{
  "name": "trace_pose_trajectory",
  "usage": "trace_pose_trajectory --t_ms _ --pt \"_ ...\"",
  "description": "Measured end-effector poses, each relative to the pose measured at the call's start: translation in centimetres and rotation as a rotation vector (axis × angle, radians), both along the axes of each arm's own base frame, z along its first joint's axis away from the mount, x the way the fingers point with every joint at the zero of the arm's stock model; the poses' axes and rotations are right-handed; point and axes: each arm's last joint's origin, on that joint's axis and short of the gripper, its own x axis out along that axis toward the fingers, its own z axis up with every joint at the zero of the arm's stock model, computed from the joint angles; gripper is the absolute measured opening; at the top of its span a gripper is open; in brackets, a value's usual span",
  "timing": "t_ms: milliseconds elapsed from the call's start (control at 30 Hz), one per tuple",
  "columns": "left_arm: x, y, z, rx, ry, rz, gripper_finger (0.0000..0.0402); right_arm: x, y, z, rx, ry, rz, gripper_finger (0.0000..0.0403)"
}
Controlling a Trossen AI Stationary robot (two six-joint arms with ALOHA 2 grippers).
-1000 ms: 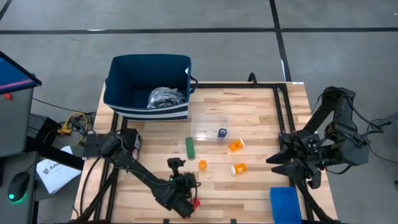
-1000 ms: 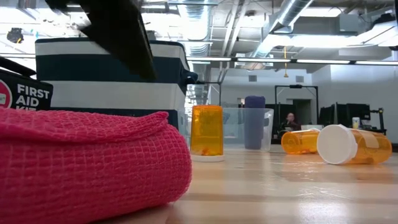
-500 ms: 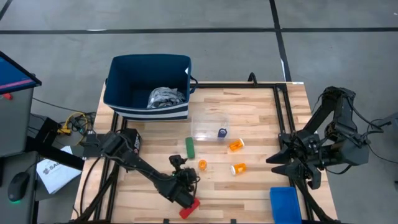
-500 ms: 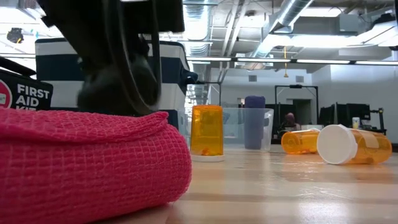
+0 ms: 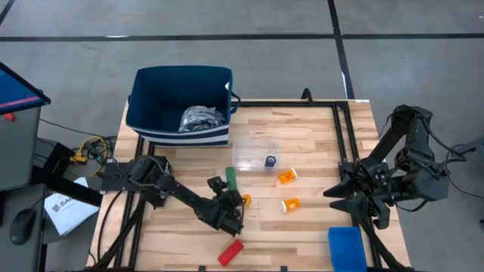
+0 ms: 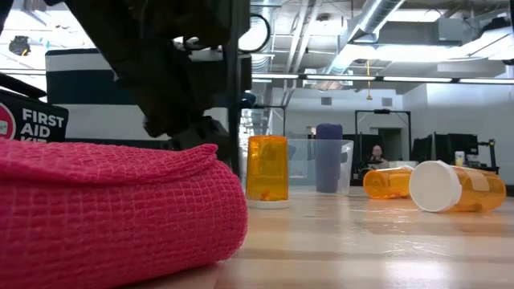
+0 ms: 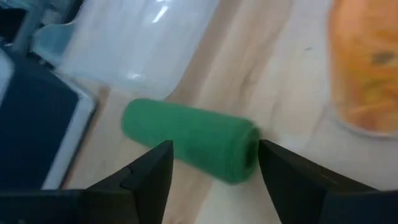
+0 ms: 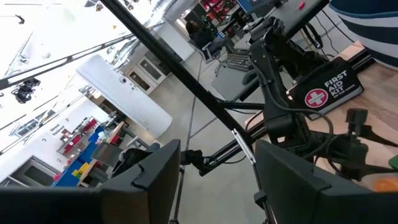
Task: Pick & place medical supplies in basket/bin
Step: Put the green bandage into the transparent bin
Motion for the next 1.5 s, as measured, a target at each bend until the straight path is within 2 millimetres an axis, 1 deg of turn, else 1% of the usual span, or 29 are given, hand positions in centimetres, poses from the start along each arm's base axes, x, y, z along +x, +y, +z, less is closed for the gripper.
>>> trace_pose_trajectory --t_ms 200,467,767,967,1133,1200,1267,1367,1500 --pt "0.1 0.2 -0.2 -0.013 -0.006 0.005 0.02 0.0 0.0 0.0 0.004 0.001 0.0 0.0205" --pt "0.1 0.3 -0.2 -0.025 -0.001 0.01 0.0154 -0.2 0.2 0.0 0.007 0.001 0.012 0.0205" --pt "0.2 0.4 -0.2 -0.034 0.005 0.012 0.0118 -0.2 0.2 0.0 0.007 0.001 0.012 0.0205" --pt "0.1 0.3 -0.3 -0.047 0.022 0.012 0.0075 -0.2 0.2 0.0 0.008 0.001 0.012 0.0205" --pt "0.0 0.1 0.4 -0.049 0.041 0.03 0.0036 -0.2 0.2 0.0 0.008 0.001 0.012 0.0205" --pt "-0.3 0.1 1.0 -0.053 0.035 0.04 0.0021 -0.2 0.2 0.0 0.007 0.001 0.012 0.0205" --pt "-0.4 0.1 2.1 -0.074 -0.002 0.052 0.001 -0.2 0.2 0.0 0.006 0.001 0.012 0.0205" --pt "-0.8 0.3 4.5 -0.113 -0.07 0.07 0.0007 -0.2 0.2 0.0 0.004 0.0 0.012 0.0205" --pt "-1.7 1.1 8.6 -0.206 -0.149 0.082 0.0006 -0.2 0.2 0.0 -0.008 -0.003 0.013 0.0205"
